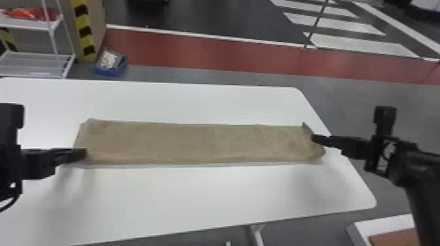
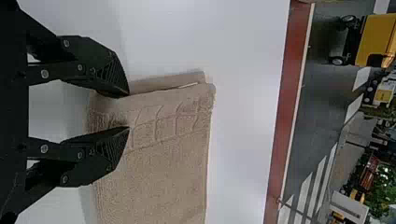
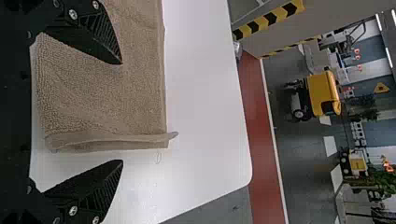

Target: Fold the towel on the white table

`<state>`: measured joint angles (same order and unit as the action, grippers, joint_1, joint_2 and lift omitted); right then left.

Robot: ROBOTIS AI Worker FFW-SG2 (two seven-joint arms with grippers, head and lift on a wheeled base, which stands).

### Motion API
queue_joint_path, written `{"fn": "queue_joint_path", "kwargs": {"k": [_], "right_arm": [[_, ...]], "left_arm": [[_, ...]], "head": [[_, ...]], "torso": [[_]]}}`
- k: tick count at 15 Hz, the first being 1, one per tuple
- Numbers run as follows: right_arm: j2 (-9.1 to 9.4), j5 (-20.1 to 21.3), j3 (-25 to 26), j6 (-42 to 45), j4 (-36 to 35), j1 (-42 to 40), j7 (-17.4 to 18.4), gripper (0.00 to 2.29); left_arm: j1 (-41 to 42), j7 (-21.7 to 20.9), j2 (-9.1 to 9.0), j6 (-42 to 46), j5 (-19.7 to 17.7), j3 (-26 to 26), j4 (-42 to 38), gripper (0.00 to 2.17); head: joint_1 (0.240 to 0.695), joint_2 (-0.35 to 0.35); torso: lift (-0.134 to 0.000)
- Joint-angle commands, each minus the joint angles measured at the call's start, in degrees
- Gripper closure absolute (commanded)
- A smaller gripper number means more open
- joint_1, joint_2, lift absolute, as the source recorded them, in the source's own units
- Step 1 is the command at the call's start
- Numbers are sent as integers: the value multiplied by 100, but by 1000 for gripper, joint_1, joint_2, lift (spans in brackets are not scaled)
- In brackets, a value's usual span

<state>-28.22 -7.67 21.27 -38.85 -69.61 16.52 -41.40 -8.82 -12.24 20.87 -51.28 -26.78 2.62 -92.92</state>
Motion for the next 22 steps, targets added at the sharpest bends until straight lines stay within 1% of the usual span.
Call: {"fn": "queue_joint_path", "kwargs": {"k": [1,3,5,8,9,10,11,13,15,16,17,18,19,20,21,22], "right_arm": [[1,-7,0,22,0,0,1,154],[1,-16,0,22,0,0,18,154],[1,-7,-9,39,0,9,45,154],[36,-7,-70,57,0,35,62,154],[53,-16,-79,57,0,53,62,154],[71,-16,-97,57,0,62,62,154],[89,-7,-106,57,0,88,62,154],[97,-7,-123,57,0,88,62,154],[106,-16,-123,4,0,88,62,154],[106,-42,-97,-31,0,105,36,154],[106,-33,-88,-172,0,123,-26,154],[106,-51,-88,-172,0,132,-210,154],[106,-60,-79,-172,0,167,-404,154],[106,-68,-79,-172,0,211,-571,154],[106,-68,-106,-172,0,255,-703,154],[124,-60,-114,-172,0,290,-834,154]], "left_arm": [[29,-42,14,-19,15,-33,-200,1713],[135,-103,76,-124,-11,-191,-384,1787],[249,-191,119,-265,-11,-305,-560,1791],[354,-235,163,-265,6,-534,-595,1791],[372,-235,181,-265,15,-560,-595,1791],[425,-235,269,-265,24,-613,-595,1787],[469,-235,304,-265,50,-666,-595,1787],[539,-332,313,-265,59,-824,-595,1787],[565,-385,339,-265,94,-850,-622,1754],[662,-358,330,-247,94,-921,-754,1571],[759,-411,313,-195,103,-1017,-833,1153],[767,-516,313,-195,103,-1017,-894,400],[803,-516,322,-212,112,-1026,-991,22],[846,-516,322,-230,129,-1070,-1114,6],[908,-622,322,-230,129,-1167,-1219,12],[917,-929,330,-300,121,-1316,-1281,12]], "head": [[695,-252],[695,-253],[695,-252],[695,-244],[695,-238],[695,-231],[695,-224],[695,-199],[695,-188],[695,-179],[695,-176],[695,-174],[695,-171],[695,-169],[695,-161],[695,-156]], "torso": [[-120],[-120],[-120],[-120],[-120],[-120],[-120],[-120],[-120],[-120],[-120],[-120],[-120],[-120],[-120],[-120]]}}
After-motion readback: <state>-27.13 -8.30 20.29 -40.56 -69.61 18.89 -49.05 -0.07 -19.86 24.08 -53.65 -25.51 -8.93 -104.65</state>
